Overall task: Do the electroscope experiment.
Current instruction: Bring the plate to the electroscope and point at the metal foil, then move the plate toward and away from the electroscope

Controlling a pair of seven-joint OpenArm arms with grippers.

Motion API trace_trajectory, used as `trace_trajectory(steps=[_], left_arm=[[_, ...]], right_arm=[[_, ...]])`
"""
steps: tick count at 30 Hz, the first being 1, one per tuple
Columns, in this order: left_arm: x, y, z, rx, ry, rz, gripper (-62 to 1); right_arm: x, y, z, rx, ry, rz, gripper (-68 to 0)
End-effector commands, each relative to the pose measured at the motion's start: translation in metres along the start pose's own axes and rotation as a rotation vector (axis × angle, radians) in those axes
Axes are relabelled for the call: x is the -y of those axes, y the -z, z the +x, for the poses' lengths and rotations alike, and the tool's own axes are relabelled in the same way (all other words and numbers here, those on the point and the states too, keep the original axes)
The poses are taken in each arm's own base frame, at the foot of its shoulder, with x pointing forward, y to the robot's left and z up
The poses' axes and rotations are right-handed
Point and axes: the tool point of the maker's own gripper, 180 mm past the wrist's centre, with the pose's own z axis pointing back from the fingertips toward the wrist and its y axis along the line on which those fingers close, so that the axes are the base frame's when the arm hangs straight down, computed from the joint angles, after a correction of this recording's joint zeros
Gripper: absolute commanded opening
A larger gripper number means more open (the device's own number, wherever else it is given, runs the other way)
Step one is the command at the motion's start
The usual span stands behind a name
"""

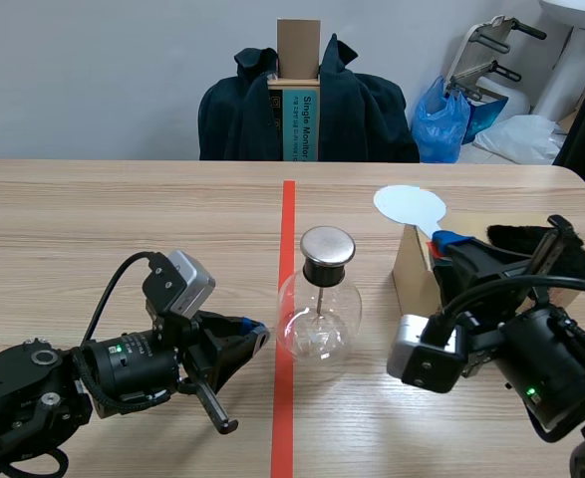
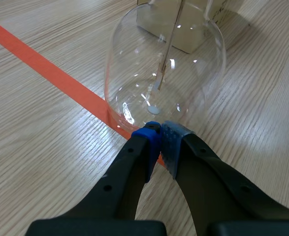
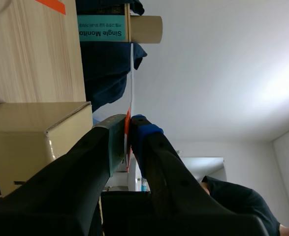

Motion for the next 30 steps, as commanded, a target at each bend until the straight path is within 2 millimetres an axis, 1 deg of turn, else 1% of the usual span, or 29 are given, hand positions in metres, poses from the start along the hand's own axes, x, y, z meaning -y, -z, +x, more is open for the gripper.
trace_trajectory(steps=[1, 8, 17, 23, 30], left_arm=[[-0.003, 0.002, 0.013, 0.041, 0.006, 0.004, -59.1], [-0.002, 0.002, 0.013, 0.042, 0.005, 0.004, -59.1], [-0.002, 0.002, 0.013, 0.042, 0.005, 0.003, -59.1], [-0.002, 0.002, 0.013, 0.041, 0.005, 0.003, -59.1], [-0.002, 0.002, 0.013, 0.041, 0.005, 0.003, -59.1]], right_arm=[[0.014, 0.002, -0.004, 0.008, -0.023, -0.039, -66.7], [0.014, 0.001, 0.012, 0.101, -0.025, -0.040, -66.7], [0.013, -0.004, 0.040, 0.258, -0.029, -0.037, -66.7], [0.012, -0.009, 0.055, 0.345, -0.039, -0.031, -66.7], [0.011, -0.013, 0.066, 0.414, -0.041, -0.029, -66.7]])
